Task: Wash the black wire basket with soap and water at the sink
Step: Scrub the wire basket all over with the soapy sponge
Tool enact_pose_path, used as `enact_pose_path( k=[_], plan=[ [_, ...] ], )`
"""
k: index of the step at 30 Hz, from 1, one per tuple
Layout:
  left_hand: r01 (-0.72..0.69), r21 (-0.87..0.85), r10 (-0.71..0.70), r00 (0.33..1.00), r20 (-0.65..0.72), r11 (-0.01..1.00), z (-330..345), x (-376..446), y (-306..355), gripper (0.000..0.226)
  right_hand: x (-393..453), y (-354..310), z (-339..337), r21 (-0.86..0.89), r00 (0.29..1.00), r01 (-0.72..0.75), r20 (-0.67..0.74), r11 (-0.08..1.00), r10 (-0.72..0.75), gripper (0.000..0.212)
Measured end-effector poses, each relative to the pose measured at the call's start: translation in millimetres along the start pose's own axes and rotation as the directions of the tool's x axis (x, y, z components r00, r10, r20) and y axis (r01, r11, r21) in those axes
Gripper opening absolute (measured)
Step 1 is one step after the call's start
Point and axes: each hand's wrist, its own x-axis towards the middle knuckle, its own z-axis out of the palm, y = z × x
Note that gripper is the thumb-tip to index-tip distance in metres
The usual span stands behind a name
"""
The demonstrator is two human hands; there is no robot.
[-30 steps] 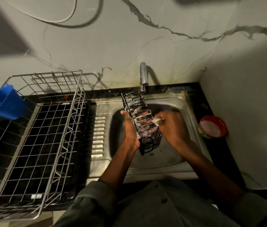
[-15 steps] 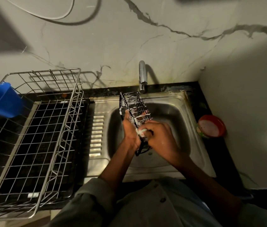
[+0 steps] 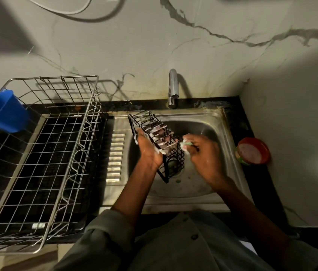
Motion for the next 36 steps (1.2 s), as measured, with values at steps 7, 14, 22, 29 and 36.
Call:
enact_pose_path(
  k=[7,14,22,29,36],
  plan=[
    [0.080,0.013,-0.080,0.994,0.071,0.997,-2.1,-12.9,-3.3,0.072,14.5,-9.0,8.4,0.430,0.947,-0.305,0.039,0.850,0.320,0.024],
    [0.114,0.277,-0.104,0.993,-0.051,0.954,11.5,-14.7,-14.7,0.104,21.5,-9.4,14.8,0.596,0.875,-0.407,0.036,0.693,0.482,0.017],
    [0.040,0.497,-0.039,0.999,-0.013,0.867,28.7,-29.4,-20.2,0.113,35.3,-4.0,18.2,0.582,0.806,-0.501,0.044,0.640,0.591,0.015],
    [0.202,0.213,-0.231,0.966,0.120,0.956,19.5,-33.2,-21.5,0.118,40.4,-15.3,12.8,0.523,0.832,-0.463,-0.022,0.715,0.555,0.012],
    [0.243,-0.024,-0.226,0.933,0.280,0.970,9.9,-32.9,-20.4,0.102,19.4,-28.1,2.0,-0.270,0.981,0.188,0.003,0.944,-0.194,0.022]
  ],
)
